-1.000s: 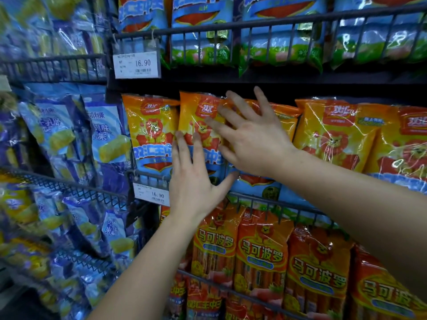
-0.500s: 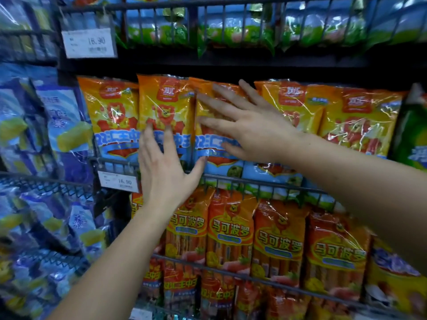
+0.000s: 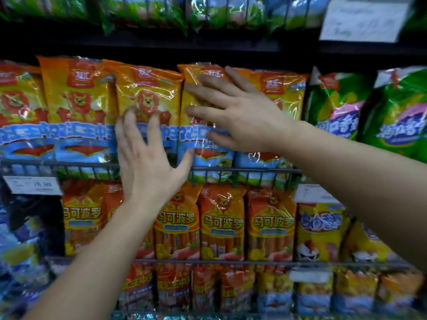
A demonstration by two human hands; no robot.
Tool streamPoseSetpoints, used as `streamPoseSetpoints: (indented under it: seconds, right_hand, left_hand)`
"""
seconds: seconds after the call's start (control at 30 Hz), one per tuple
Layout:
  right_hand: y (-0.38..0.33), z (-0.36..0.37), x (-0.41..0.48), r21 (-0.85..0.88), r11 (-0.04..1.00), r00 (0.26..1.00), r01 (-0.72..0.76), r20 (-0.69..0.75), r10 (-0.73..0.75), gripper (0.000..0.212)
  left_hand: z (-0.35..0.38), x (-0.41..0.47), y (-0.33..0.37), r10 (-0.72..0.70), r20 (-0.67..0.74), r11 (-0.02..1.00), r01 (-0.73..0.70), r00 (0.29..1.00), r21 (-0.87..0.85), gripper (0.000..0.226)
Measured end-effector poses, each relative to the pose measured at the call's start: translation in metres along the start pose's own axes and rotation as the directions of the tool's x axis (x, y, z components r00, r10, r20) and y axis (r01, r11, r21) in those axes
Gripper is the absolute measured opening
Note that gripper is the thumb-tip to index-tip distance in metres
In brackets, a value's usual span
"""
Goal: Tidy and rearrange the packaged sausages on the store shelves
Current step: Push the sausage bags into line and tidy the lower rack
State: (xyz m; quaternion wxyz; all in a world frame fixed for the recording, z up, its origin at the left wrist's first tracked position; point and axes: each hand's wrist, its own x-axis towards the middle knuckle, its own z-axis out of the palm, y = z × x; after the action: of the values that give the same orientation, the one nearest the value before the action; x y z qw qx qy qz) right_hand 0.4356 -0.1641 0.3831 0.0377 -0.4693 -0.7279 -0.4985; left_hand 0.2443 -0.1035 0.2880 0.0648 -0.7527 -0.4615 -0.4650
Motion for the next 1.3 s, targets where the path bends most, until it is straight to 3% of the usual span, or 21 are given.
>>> streamPoseSetpoints:
  seconds: [0.27, 0.4, 0.57, 0.7, 0.8, 1.07, 1.3]
  right_hand:
    - [0.015, -0.011, -0.036, -0.021, 0.998, 0.997, -0.062, 0.043, 0.063, 0.051]
    - [0.018, -0.014, -0.055, 0.001, 0.993, 0.993, -0.121, -0.012, 0.121, 0.05]
    - [0.026, -0.013, -0.085, 0.009, 0.967, 0.967, -0.254, -0.013, 0.254, 0.05]
    - [0.029, -0.012, -0.103, -0.021, 0.963, 0.96, -0.267, 0.086, 0.268, 0.062]
    - [0.028, -0.013, -0.106, -0.036, 0.965, 0.954, -0.262, 0.145, 0.264, 0.074]
    - [0.013, -0.009, -0.102, -0.025, 0.932, 0.916, -0.362, 0.174, 0.361, 0.092]
    - [0.027, -0.003, -0.095, -0.047, 0.949, 0.923, -0.311, 0.222, 0.314, 0.1]
  left_hand:
    - [0.011, 0.002, 0.01, -0.023, -0.001, 1.0, 0.023, 1.0, 0.02, 0.087]
    - [0.009, 0.0, 0.012, 0.006, -0.033, 1.0, -0.005, 0.999, 0.013, 0.084]
    - [0.006, -0.004, 0.029, 0.216, -0.046, 0.975, -0.218, 0.975, -0.033, 0.078]
    - [0.007, 0.005, 0.045, 0.465, -0.015, 0.882, -0.465, 0.885, -0.075, 0.074]
    - [0.009, 0.017, 0.051, 0.566, 0.083, 0.824, -0.562, 0.82, -0.065, 0.076]
    - [0.019, 0.024, 0.048, 0.519, 0.089, 0.848, -0.525, 0.85, 0.072, 0.072]
    - [0.023, 0.026, 0.053, 0.468, 0.051, 0.874, -0.471, 0.882, 0.115, 0.069]
